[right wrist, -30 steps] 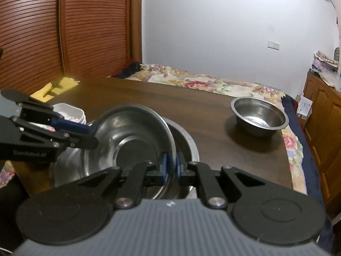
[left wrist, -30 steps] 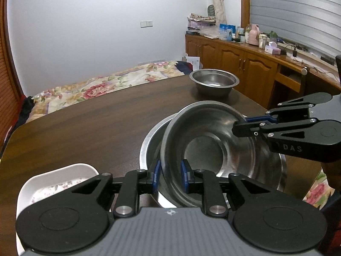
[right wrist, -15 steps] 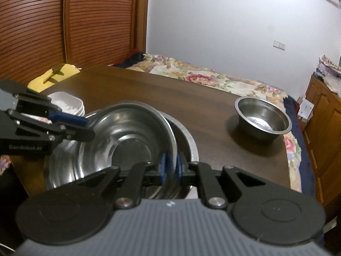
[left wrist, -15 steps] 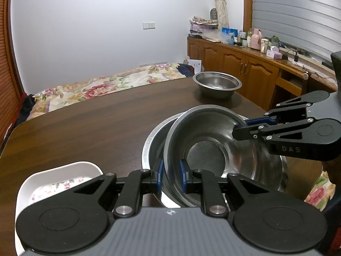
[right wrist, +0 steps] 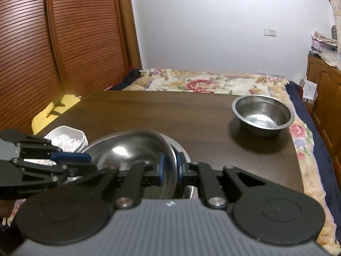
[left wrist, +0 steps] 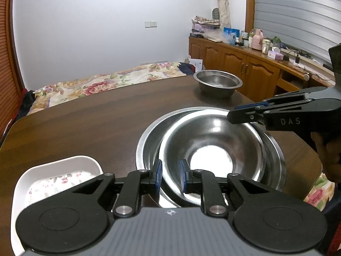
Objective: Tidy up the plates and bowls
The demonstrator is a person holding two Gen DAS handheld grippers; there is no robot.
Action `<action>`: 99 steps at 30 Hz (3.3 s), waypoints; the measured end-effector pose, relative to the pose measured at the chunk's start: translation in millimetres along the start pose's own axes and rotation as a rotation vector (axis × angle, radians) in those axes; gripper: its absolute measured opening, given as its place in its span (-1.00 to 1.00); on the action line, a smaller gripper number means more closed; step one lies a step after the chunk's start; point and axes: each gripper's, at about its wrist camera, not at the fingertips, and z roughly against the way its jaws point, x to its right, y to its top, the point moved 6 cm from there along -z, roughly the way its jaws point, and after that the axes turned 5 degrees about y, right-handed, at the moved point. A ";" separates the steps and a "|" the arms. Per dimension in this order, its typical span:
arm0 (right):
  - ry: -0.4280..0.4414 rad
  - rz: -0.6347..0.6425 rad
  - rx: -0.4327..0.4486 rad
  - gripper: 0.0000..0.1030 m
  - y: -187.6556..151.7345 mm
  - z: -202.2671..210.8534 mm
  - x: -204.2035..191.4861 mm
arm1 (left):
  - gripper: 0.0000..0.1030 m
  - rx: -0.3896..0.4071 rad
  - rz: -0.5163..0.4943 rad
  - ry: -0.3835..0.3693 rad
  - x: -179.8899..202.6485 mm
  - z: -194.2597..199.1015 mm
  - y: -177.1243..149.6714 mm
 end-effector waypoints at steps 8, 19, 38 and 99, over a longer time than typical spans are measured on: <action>-0.014 0.017 0.006 -0.72 1.7 1.8 3.4 | -0.62 0.008 0.013 0.002 -2.0 3.1 1.2; -0.018 -0.005 0.060 -0.72 7.6 20.6 3.9 | -0.58 0.062 0.029 0.007 -7.5 19.0 19.8; -0.165 0.005 0.223 0.34 39.0 53.7 35.8 | 0.62 0.201 0.031 0.034 -10.6 40.4 55.1; -0.212 -0.234 0.031 0.16 25.5 -45.4 174.0 | -0.16 -0.174 -0.155 -0.237 60.6 -209.1 168.5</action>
